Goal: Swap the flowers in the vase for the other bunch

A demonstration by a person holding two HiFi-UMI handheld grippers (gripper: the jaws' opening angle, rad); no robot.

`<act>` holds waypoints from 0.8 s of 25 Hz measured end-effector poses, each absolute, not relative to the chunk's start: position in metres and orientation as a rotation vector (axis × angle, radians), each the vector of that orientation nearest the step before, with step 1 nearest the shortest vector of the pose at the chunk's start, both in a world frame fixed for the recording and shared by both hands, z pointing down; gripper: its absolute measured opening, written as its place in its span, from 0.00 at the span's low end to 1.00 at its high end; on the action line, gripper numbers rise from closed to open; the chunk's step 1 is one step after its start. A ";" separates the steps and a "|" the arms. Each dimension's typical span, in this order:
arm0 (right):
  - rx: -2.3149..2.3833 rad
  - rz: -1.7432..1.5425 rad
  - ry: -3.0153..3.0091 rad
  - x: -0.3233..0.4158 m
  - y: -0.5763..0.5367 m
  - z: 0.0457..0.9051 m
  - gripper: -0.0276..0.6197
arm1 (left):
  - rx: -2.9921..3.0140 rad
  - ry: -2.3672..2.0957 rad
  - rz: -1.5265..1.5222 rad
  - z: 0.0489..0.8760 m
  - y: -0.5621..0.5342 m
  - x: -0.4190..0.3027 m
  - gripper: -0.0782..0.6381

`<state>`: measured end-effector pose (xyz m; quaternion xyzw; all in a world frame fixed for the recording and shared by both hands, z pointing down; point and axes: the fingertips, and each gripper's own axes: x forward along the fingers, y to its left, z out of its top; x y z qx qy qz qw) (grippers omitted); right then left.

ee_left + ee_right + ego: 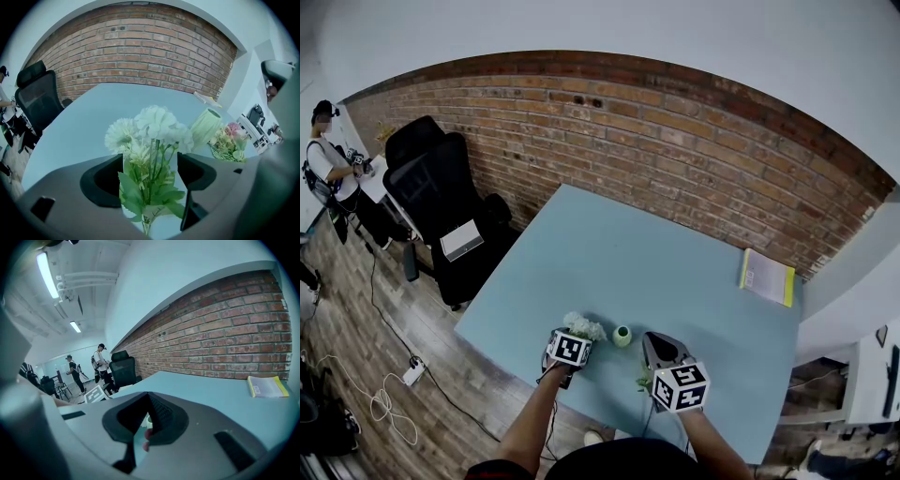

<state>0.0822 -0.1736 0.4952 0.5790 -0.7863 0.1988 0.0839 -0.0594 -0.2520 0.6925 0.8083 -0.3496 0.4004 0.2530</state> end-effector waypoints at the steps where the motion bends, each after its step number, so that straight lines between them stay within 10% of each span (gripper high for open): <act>1: 1.727 0.590 -2.348 0.082 -0.174 0.495 0.06 | 2.197 -0.949 1.088 0.692 -0.252 -0.059 0.60; 20: 1.686 0.563 -2.384 0.074 -0.172 0.487 0.06 | 2.262 -0.952 0.983 0.651 -0.248 -0.058 0.60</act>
